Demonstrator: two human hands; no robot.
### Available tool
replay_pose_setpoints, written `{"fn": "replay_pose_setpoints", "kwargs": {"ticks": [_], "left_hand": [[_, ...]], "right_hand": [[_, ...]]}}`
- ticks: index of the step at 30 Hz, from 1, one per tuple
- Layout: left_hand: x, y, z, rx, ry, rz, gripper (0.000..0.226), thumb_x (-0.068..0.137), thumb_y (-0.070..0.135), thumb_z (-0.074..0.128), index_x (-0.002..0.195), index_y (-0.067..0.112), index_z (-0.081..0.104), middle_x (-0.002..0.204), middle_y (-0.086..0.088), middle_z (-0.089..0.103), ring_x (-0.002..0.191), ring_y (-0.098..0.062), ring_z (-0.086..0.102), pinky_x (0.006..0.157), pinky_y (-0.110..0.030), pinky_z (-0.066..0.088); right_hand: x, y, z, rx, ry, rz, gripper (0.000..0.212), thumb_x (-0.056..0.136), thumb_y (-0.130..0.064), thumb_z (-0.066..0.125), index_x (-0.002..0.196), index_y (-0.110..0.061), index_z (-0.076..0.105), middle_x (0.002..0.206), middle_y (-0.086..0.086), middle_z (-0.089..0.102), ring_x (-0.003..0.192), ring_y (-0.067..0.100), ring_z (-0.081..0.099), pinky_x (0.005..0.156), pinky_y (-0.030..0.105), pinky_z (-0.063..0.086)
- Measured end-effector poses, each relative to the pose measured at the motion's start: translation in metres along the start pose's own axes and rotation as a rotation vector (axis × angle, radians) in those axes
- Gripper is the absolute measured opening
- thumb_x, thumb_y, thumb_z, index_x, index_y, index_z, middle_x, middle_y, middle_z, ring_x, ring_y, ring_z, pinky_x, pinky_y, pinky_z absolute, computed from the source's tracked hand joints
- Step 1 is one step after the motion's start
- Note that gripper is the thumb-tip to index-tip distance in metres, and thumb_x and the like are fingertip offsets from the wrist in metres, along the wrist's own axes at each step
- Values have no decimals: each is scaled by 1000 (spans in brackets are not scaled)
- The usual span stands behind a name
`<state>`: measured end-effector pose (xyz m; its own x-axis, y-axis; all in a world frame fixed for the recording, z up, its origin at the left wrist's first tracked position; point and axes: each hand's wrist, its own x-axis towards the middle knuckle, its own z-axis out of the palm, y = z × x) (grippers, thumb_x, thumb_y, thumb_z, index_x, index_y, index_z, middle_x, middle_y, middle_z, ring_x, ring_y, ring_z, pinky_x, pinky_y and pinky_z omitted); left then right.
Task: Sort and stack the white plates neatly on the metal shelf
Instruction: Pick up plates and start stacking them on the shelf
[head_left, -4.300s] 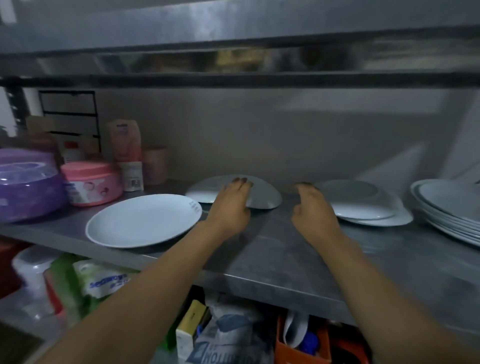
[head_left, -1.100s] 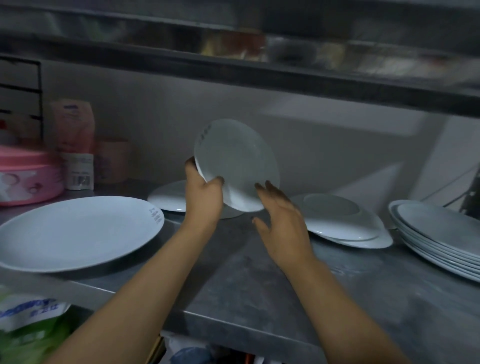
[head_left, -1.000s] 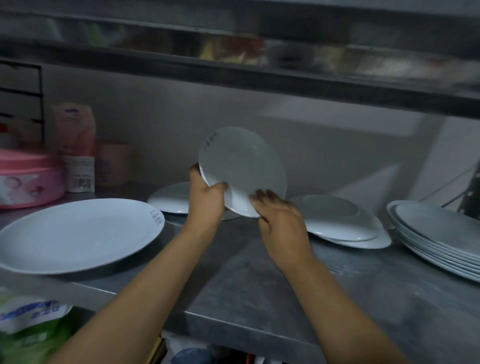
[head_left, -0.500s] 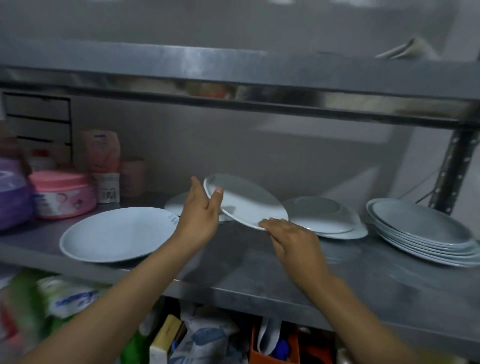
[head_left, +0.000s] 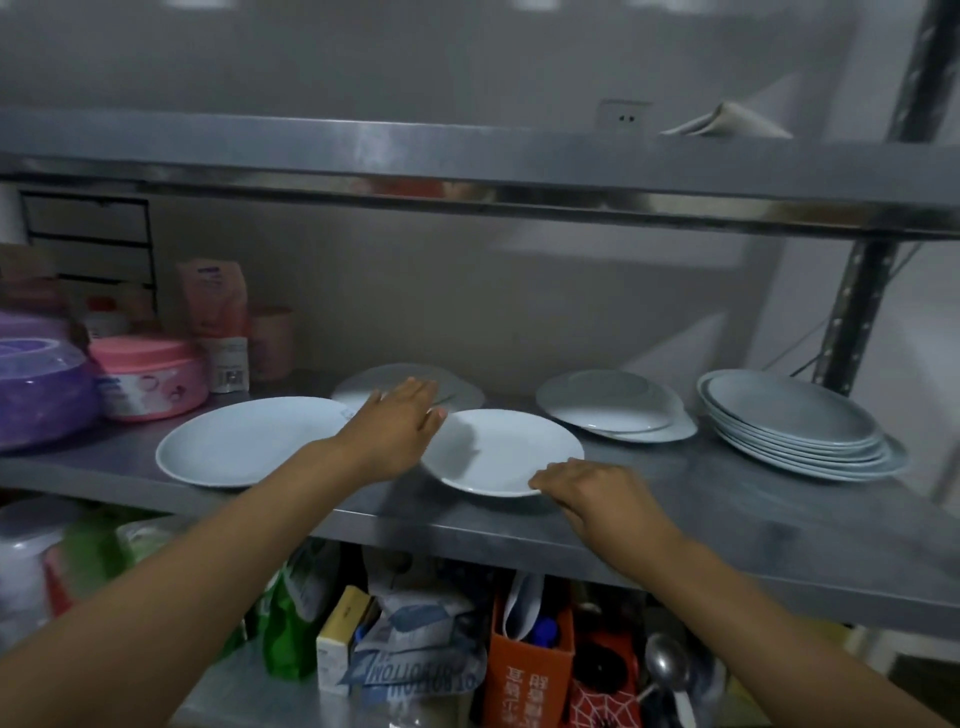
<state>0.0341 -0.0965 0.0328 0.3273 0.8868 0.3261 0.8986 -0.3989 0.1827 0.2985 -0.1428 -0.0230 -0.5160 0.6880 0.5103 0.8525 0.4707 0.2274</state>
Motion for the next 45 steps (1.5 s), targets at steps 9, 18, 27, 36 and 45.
{"fn": "replay_pose_setpoints", "kwargs": {"ticks": [9, 18, 27, 36, 45], "left_hand": [[7, -27, 11, 134, -58, -60, 53, 102, 34, 28, 149, 10, 23, 156, -8, 24, 145, -22, 17, 116, -43, 13], [29, -37, 19, 123, 9, -69, 46, 96, 27, 44, 137, 6, 42, 141, -14, 46, 129, -29, 42, 107, -38, 31], [60, -41, 29, 264, 63, -53, 40, 91, 29, 49, 125, 10, 47, 131, -12, 52, 117, -32, 50, 98, -38, 36], [105, -65, 32, 353, 1, -113, 59, 88, 40, 52, 136, 8, 36, 138, -16, 44, 124, -36, 45, 100, -45, 40], [134, -83, 54, 183, -186, -124, 101, 62, 74, 37, 141, 12, 37, 142, -13, 45, 126, -30, 49, 105, -39, 39]], "right_hand": [[4, -6, -4, 182, -57, -6, 28, 78, -4, 59, 97, -20, 73, 100, -3, 74, 90, 21, 69, 70, 41, 57], [67, -1, -16, 423, -55, 352, 54, 73, 4, 43, 110, -25, 70, 115, 0, 69, 109, 20, 60, 92, 33, 48], [146, 6, 3, 480, 31, 337, 46, 71, 1, 44, 106, -15, 69, 113, 8, 69, 108, 31, 61, 91, 42, 50], [157, 30, 35, 789, 302, 579, 42, 71, 3, 45, 101, -12, 70, 108, 8, 70, 106, 25, 62, 97, 35, 48], [151, 25, 47, 740, 291, 539, 38, 77, -1, 46, 102, -16, 70, 104, 5, 71, 98, 27, 64, 86, 39, 53]]}}
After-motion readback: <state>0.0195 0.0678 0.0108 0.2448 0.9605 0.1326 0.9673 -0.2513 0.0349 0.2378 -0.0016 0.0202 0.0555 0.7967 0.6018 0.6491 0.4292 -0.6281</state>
